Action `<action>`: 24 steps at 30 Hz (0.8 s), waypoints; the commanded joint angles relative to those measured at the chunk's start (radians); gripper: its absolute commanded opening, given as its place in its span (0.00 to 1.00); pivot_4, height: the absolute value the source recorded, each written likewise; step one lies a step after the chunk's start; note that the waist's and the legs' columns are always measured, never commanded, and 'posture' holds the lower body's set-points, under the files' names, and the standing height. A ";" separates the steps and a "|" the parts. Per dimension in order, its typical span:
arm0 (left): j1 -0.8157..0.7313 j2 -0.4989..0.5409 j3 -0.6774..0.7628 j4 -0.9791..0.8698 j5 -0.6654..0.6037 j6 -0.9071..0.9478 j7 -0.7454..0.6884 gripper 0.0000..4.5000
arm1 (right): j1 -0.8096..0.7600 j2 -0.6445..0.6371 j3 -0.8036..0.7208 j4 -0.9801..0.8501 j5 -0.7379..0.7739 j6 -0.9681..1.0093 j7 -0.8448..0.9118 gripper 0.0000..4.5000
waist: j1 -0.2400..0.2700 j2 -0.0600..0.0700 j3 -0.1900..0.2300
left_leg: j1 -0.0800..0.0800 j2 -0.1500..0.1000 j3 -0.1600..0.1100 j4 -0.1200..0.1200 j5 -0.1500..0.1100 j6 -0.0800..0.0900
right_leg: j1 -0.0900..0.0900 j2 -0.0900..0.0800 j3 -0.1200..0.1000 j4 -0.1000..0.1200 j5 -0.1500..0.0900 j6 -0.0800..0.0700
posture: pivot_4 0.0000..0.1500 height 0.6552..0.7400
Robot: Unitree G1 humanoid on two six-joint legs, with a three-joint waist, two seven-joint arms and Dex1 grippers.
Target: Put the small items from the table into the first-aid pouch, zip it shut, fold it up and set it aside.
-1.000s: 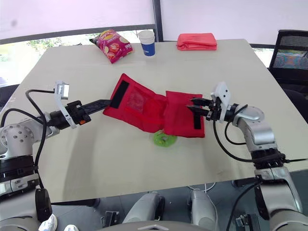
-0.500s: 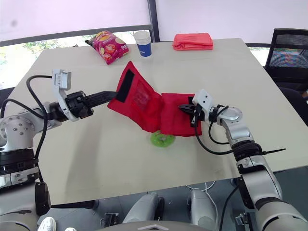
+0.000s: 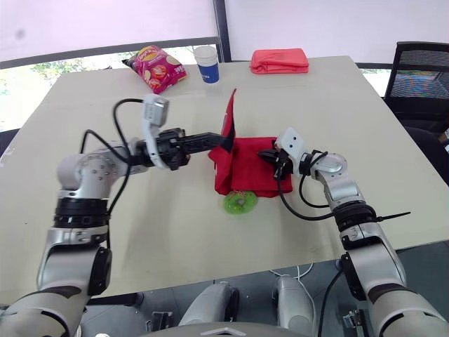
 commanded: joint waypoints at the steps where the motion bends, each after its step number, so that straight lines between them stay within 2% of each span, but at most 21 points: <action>1: -0.028 -0.037 -0.036 0.041 0.041 -0.056 -0.030 0.00 | 0.028 -0.002 0.025 0.044 -0.047 0.039 -0.017 0.00 | -0.001 0.000 0.000 | 0.000 0.000 0.000 0.000 0.000 0.000 | 0.000 0.000 0.000 0.000 0.000 0.000 | 1.00 0.99; 10: -0.054 -0.144 -0.085 0.146 0.112 -0.121 -0.050 0.00 | 0.057 0.005 -0.005 -0.020 -0.013 0.047 -0.051 0.00 | -0.001 0.000 -0.001 | 0.000 -0.001 -0.001 0.000 0.000 0.000 | 0.000 0.000 0.000 0.000 0.000 0.000 | 1.00 0.99; 15: -0.061 -0.187 -0.083 0.173 0.123 -0.136 -0.058 0.00 | 0.135 -0.001 -0.046 -0.232 0.056 0.165 -0.065 0.00 | 0.001 0.000 -0.001 | -0.001 0.000 -0.002 0.000 0.000 0.000 | 0.000 -0.001 0.001 0.000 0.000 0.000 | 1.00 0.99; 18: -0.064 -0.211 -0.084 0.198 0.130 -0.145 -0.061 0.00 | 0.170 -0.013 -0.049 -0.294 0.056 0.212 -0.085 0.00 | 0.003 0.000 -0.001 | -0.002 -0.001 -0.003 0.000 0.000 0.000 | 0.000 -0.001 0.000 0.000 0.000 0.000 | 1.00 0.99; 24: -0.073 -0.253 -0.085 0.211 0.135 -0.150 -0.078 0.00 | 0.167 -0.008 -0.023 -0.243 0.006 0.219 -0.135 0.00 | 0.003 0.000 -0.001 | -0.001 -0.001 -0.002 0.000 0.000 0.000 | 0.000 -0.001 -0.001 0.000 0.000 0.000 | 1.00 0.99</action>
